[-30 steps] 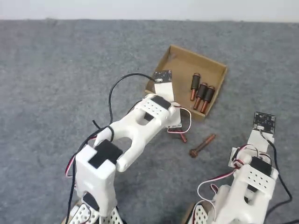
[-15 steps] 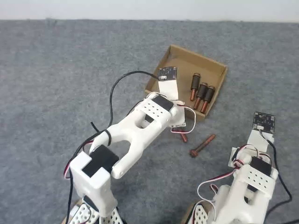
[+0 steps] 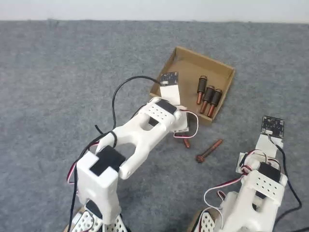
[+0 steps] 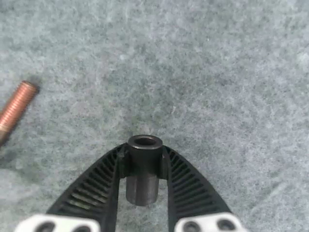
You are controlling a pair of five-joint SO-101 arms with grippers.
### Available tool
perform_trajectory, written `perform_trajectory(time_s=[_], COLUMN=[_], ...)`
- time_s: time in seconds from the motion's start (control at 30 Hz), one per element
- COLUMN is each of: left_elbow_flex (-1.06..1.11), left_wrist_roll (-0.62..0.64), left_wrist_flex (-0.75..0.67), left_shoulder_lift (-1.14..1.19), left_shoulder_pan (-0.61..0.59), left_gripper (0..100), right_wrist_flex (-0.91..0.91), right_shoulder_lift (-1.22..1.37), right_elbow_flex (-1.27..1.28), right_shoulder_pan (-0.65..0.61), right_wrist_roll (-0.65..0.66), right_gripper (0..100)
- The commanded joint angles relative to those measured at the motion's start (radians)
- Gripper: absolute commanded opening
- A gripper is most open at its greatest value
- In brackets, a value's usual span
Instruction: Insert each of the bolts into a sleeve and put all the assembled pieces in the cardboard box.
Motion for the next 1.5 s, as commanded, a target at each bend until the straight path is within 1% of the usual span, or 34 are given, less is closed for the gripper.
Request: perform_trajectory(time_s=[0.0,0.13,0.27,0.3,0.37,0.4,0.6,0.73,0.87,1.1,1.17,1.3,1.47], left_elbow_flex=[-0.070,-0.070,-0.070,-0.068,-0.068,-0.068,-0.068,-0.051,0.053,0.348,0.421,0.533,0.651], left_wrist_roll=[0.006,0.006,0.006,0.003,-0.008,-0.031,-0.273,-0.351,-0.379,-0.374,-0.374,-0.373,-0.373], left_wrist_flex=[0.017,0.021,0.058,0.060,0.060,0.069,0.192,0.213,0.167,-0.064,-0.107,-0.114,-0.114], left_shoulder_lift=[0.005,0.005,0.005,0.005,0.005,0.005,0.003,-0.049,-0.163,-0.422,-0.497,-0.646,-0.824], left_shoulder_pan=[-0.011,-0.008,0.002,0.008,0.014,0.018,0.055,0.021,-0.008,-0.061,-0.083,-0.133,-0.255], left_gripper=[9,9,9,8,3,0,1,1,1,1,1,1,1], right_wrist_flex=[-0.016,-0.016,-0.016,-0.016,-0.016,-0.016,-0.016,-0.016,-0.016,-0.016,-0.016,-0.016,-0.016], right_shoulder_lift=[-0.031,-0.031,-0.031,-0.031,-0.031,-0.031,-0.031,-0.031,-0.031,-0.030,-0.030,-0.028,-0.031], right_elbow_flex=[-0.011,-0.011,-0.011,-0.011,-0.011,-0.011,-0.011,-0.011,-0.009,-0.009,-0.008,-0.008,-0.009], right_shoulder_pan=[-0.008,-0.008,-0.008,-0.008,-0.008,-0.008,-0.008,-0.008,-0.008,-0.008,-0.008,-0.008,-0.021], right_wrist_roll=[0.020,0.020,0.020,0.020,0.020,0.020,0.020,0.020,0.020,0.020,0.020,0.020,0.020], right_gripper=[0.6,0.6,0.6,0.6,0.6,0.6,0.6,0.6,0.6,0.6,0.6,0.6,0.6])
